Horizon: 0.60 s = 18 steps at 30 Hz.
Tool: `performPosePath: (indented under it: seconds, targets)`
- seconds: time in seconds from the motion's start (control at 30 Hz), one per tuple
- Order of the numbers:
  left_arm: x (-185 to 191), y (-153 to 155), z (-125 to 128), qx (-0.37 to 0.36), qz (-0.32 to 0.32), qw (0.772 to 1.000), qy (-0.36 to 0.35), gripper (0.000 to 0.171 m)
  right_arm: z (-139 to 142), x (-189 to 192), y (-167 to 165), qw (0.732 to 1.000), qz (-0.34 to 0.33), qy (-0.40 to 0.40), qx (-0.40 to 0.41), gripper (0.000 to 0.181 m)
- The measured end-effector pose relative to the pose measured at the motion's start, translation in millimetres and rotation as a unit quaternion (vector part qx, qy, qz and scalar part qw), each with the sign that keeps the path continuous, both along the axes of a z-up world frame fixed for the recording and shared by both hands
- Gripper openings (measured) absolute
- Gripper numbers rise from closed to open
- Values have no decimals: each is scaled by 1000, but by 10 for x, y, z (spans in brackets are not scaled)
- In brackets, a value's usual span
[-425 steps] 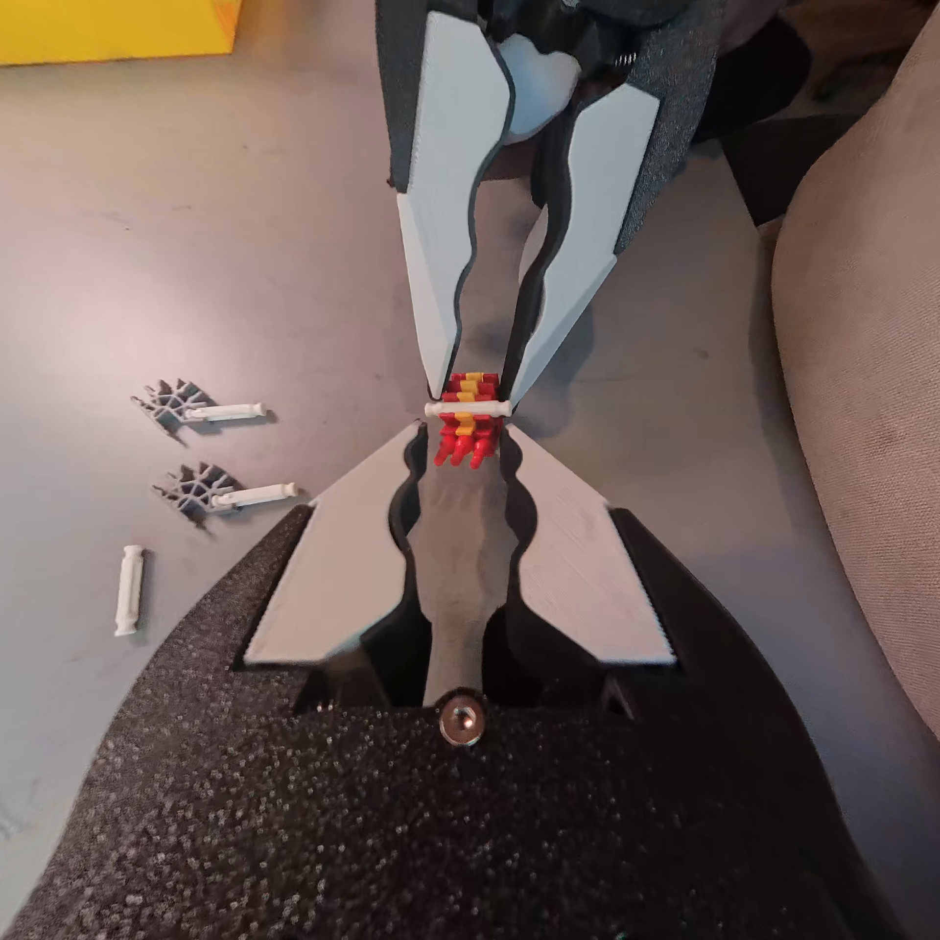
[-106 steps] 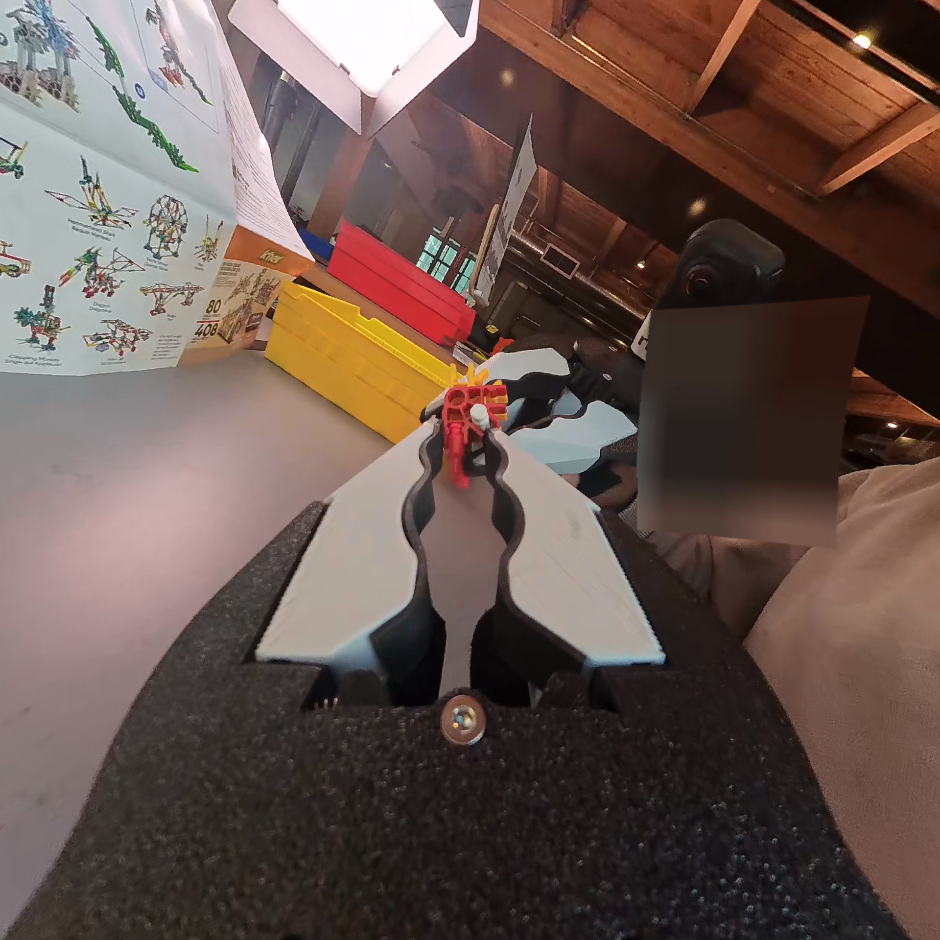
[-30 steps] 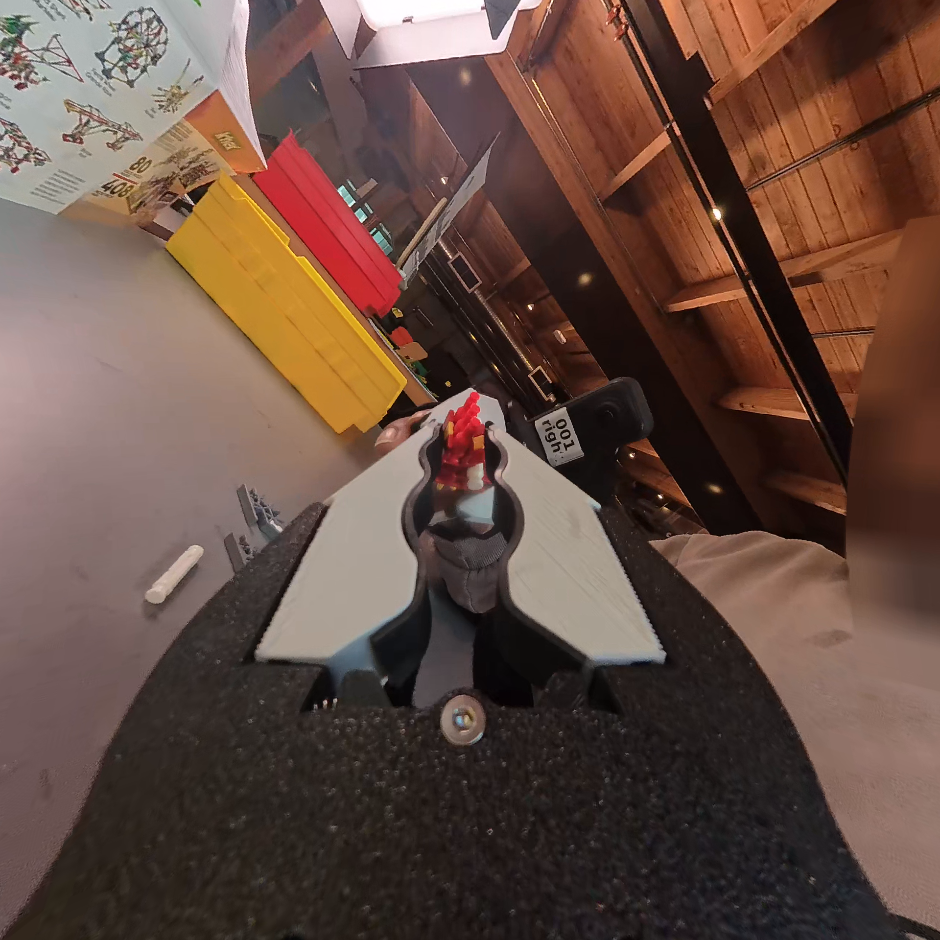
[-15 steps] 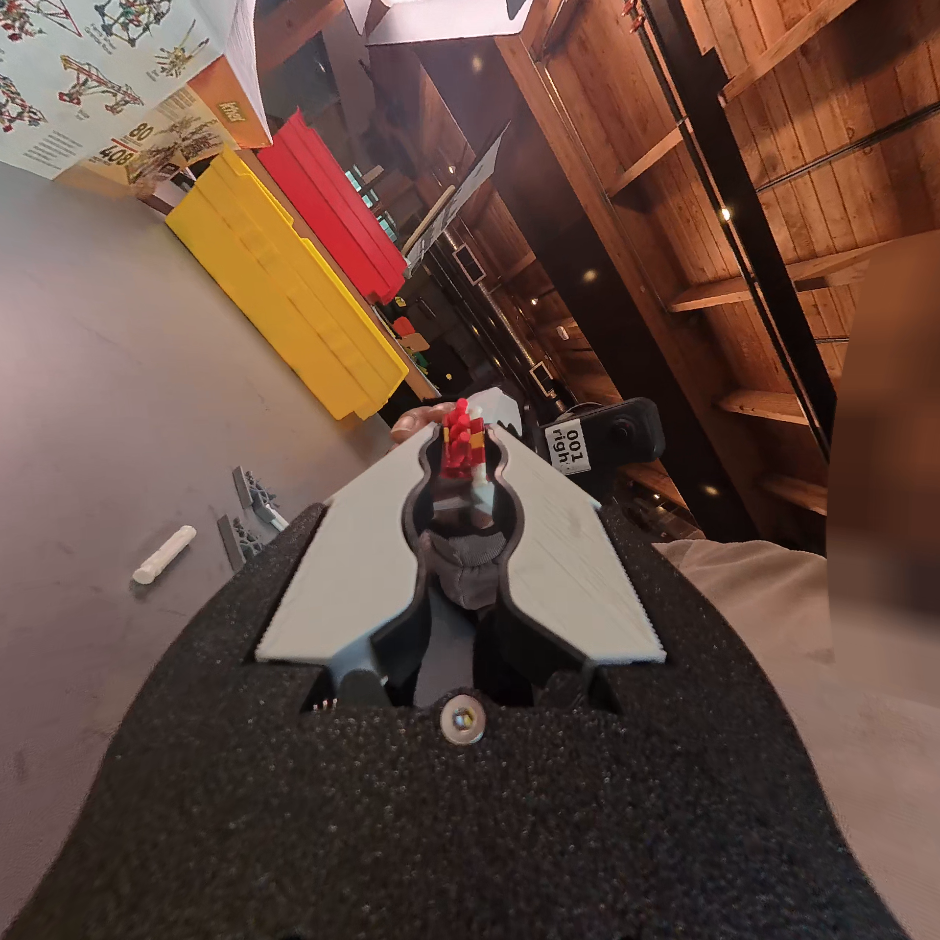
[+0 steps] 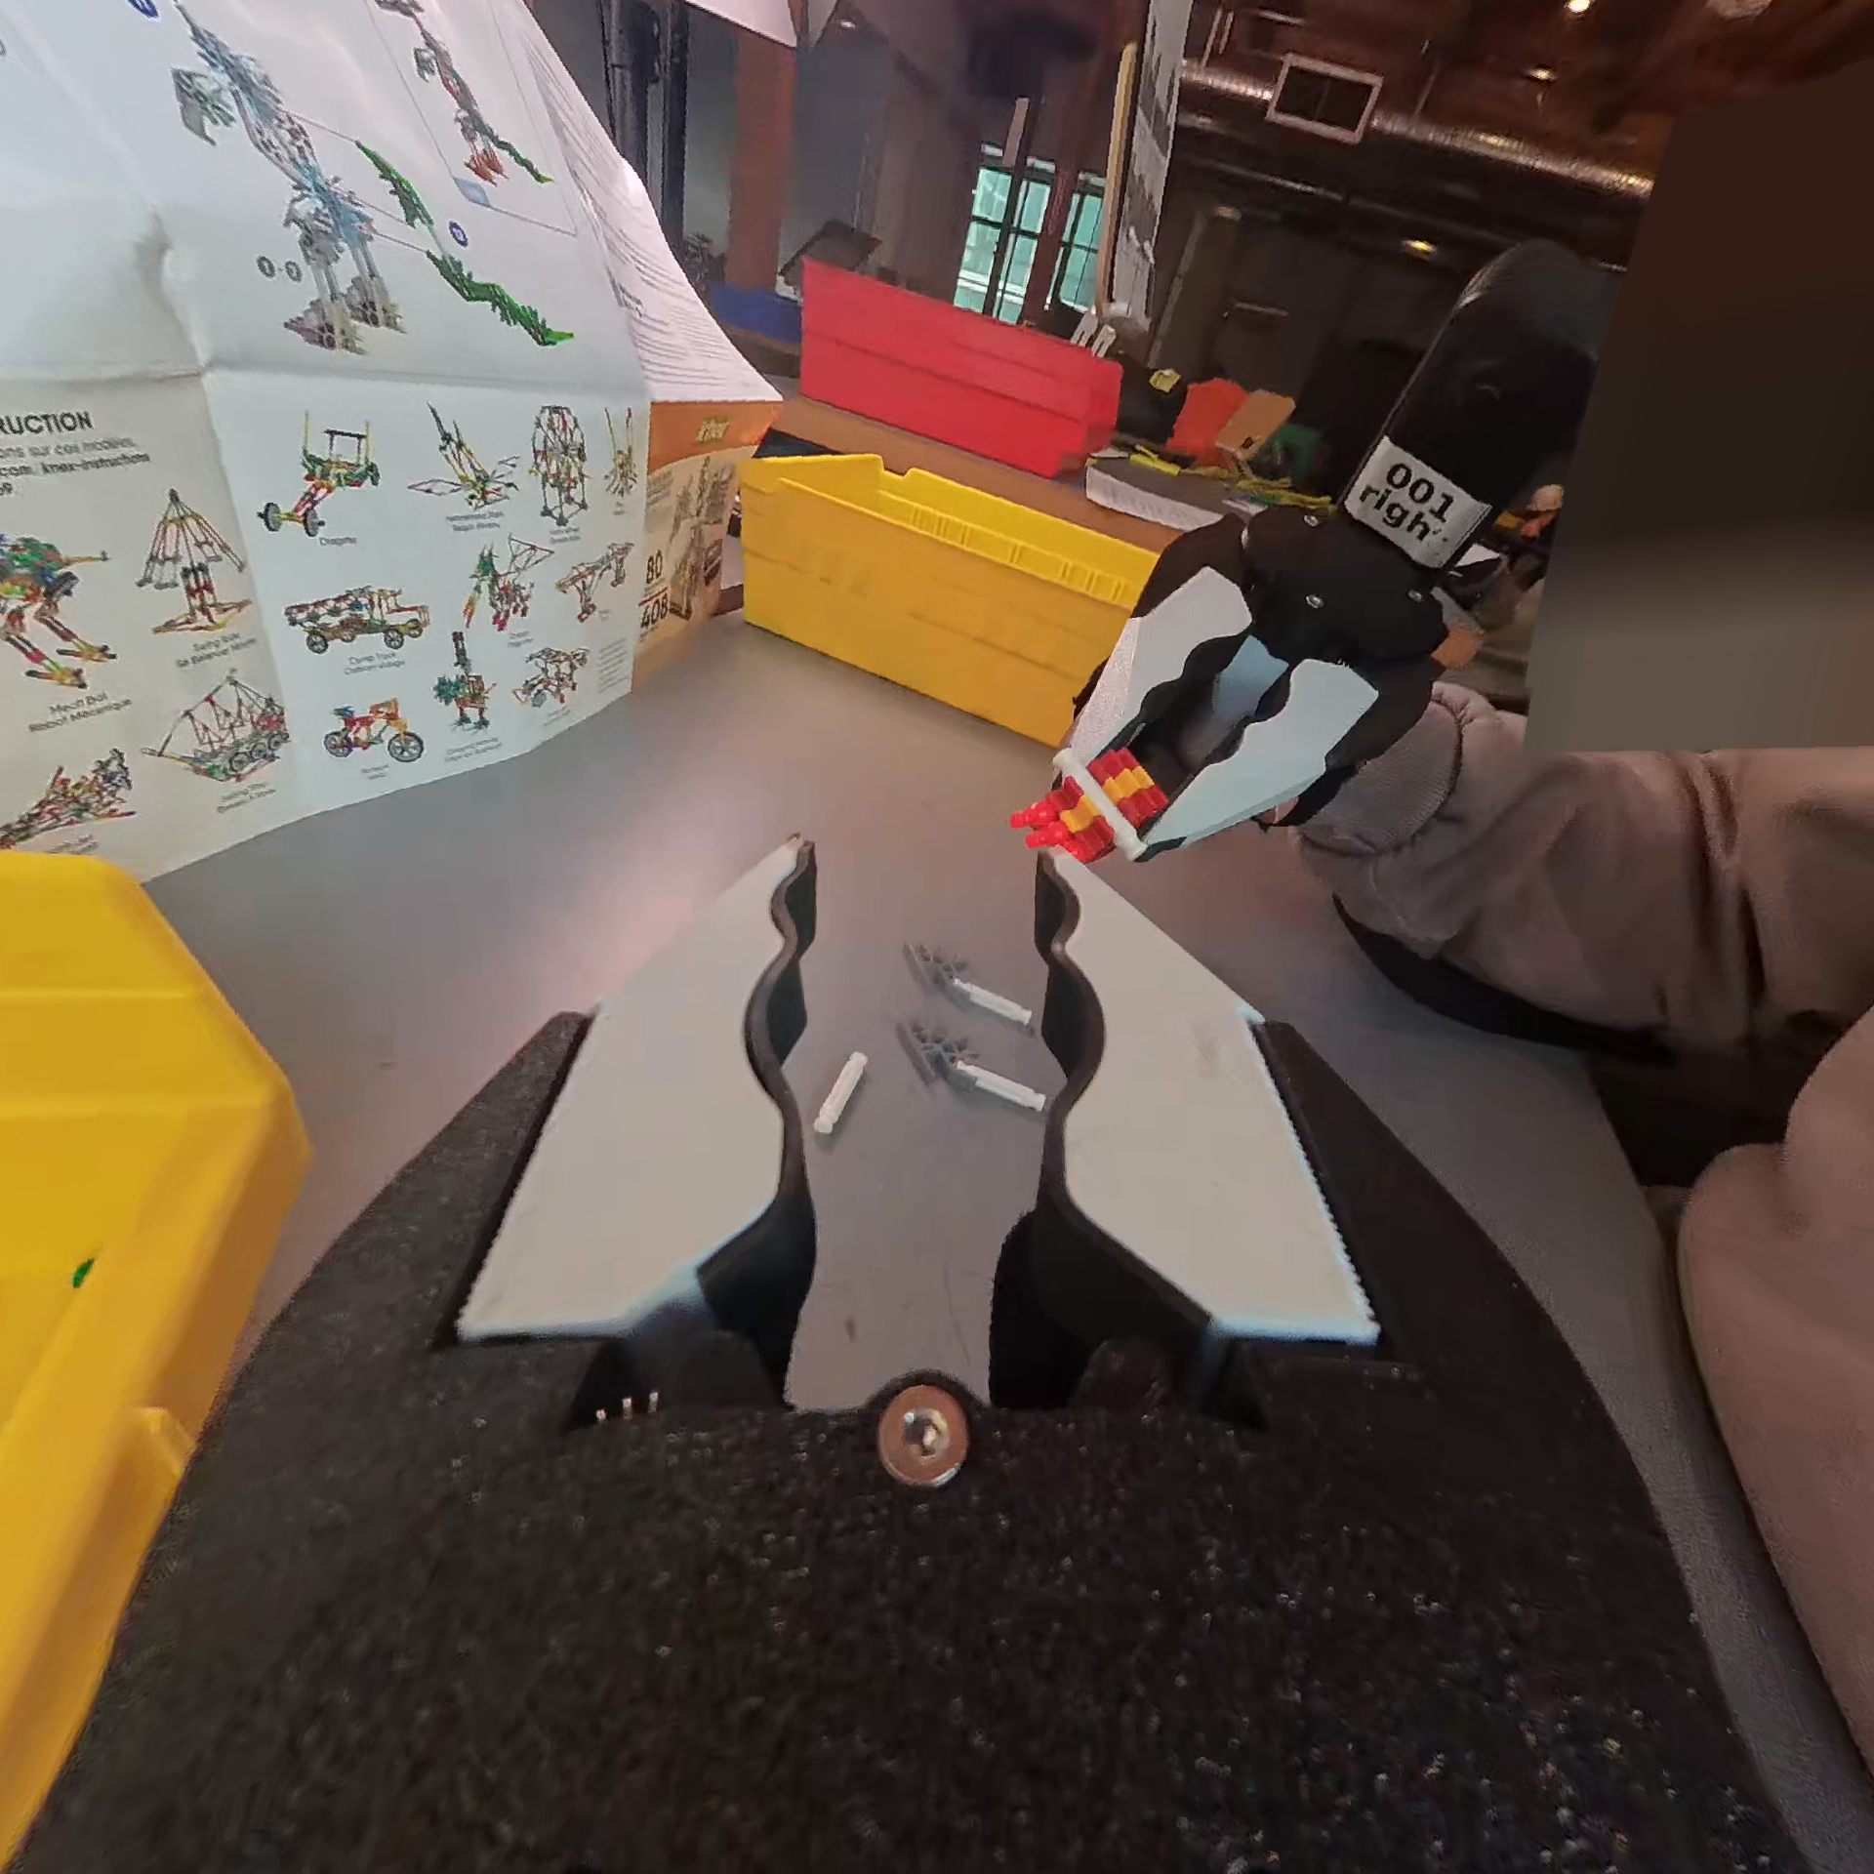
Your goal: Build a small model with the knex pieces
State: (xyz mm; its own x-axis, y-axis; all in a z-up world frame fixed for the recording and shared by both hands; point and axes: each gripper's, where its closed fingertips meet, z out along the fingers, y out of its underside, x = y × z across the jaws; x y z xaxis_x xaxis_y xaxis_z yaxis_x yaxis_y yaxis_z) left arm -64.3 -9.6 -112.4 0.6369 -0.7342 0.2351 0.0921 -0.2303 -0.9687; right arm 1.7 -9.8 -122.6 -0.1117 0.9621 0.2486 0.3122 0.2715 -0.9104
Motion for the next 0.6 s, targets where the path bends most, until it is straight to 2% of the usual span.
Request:
performPosePath:
  seconds: [0.07, 0.17, 0.23, 0.27, 0.33, 0.4, 0.6]
  targets:
    - [61, -19, -58, -3, -12, 1000, 9, 43, -145, 47, 5, 999, 6, -29, -19, 18]
    - [239, -90, -196, -22, -55, 998, 26, 43, -253, 46, -26, 999, 13, -22, -42, 18]
    - [362, -158, -322, -40, -87, 995, 41, 41, -318, 41, -85, 997, 28, -22, -62, 0]
    - [413, -190, -393, -56, -101, 992, 51, 38, -382, 53, -127, 996, 41, -40, -67, 0]
    - [474, -219, -507, -75, -113, 988, 75, 37, -545, 104, -128, 994, 47, -88, -48, 0]
    - [504, -233, -565, -80, -117, 986, 87, 37, -577, 134, -113, 994, 47, -92, -46, 0]
    - [528, -279, -766, -91, -124, 976, 153, 37, -771, 257, 29, 989, 23, -133, -56, 32]
